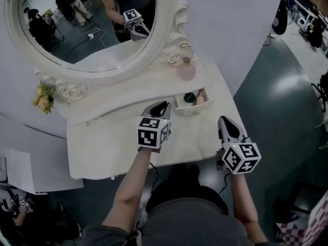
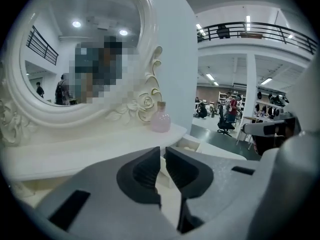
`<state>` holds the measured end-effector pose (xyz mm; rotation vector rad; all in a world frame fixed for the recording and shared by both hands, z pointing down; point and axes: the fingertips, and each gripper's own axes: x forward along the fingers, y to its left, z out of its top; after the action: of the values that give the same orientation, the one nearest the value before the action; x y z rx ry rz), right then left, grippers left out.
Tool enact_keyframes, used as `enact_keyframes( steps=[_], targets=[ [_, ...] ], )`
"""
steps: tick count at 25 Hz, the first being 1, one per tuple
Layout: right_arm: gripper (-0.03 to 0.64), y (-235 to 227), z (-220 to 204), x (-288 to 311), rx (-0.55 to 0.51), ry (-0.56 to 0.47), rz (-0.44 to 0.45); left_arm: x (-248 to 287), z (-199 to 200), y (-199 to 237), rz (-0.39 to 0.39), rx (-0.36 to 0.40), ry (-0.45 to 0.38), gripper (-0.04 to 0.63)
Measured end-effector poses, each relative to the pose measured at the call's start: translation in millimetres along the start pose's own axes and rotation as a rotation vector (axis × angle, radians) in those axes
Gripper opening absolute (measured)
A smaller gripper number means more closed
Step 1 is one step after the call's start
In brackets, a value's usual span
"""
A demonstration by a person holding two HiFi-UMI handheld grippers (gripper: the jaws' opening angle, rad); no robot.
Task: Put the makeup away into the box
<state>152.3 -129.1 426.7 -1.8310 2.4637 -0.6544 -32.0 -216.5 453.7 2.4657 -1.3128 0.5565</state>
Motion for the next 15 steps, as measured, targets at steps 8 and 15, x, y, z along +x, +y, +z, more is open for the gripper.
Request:
enact_keyframes(
  steps=[8, 15],
  targets=[
    [0.005, 13, -2, 3, -0.037, 0.013, 0.046, -28, -13, 19, 0.090, -0.047, -0.043, 0.011],
    [0.005, 21, -1, 3, -0.070, 0.016, 0.061, -46, -28, 29, 0.131, -0.102, -0.065, 0.008]
  ],
)
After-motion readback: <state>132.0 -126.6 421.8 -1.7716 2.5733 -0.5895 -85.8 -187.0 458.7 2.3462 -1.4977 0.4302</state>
